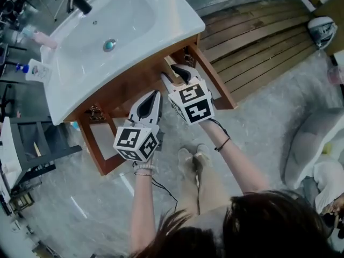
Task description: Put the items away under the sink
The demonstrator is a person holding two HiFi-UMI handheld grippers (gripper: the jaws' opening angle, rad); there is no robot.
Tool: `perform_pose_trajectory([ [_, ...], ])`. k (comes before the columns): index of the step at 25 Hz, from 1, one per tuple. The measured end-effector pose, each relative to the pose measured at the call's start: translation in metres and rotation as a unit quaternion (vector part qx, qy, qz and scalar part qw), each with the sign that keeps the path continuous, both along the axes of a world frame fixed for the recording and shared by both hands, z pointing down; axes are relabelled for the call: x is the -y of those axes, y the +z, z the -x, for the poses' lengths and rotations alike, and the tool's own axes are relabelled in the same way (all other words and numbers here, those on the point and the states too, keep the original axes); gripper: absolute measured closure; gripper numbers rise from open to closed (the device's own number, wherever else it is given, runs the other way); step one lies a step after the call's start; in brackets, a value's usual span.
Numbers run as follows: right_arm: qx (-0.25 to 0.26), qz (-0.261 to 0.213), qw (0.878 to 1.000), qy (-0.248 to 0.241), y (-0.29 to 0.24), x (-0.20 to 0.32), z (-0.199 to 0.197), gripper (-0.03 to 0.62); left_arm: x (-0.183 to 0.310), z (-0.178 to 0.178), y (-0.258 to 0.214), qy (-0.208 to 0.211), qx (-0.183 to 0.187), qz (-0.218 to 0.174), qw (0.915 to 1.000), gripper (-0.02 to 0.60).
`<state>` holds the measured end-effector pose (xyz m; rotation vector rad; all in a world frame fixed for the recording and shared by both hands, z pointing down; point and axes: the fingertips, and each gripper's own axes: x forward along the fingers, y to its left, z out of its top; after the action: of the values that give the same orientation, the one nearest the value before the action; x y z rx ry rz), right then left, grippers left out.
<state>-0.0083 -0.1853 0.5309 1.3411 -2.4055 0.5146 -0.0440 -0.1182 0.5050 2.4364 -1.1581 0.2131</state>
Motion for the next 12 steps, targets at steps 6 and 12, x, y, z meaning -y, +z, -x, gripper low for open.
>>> perform_pose_trajectory([
  [6,0.039,-0.006,0.999,0.008,-0.058,-0.022,-0.005,0.491,-0.010,0.000,-0.044,-0.011,-0.020,-0.007,0.9997,0.581],
  [12,0.062,0.007,0.998,0.013,-0.102,-0.041,-0.013,0.551,-0.018,-0.003,-0.092,-0.022,-0.026,-0.023,0.9992,0.581],
])
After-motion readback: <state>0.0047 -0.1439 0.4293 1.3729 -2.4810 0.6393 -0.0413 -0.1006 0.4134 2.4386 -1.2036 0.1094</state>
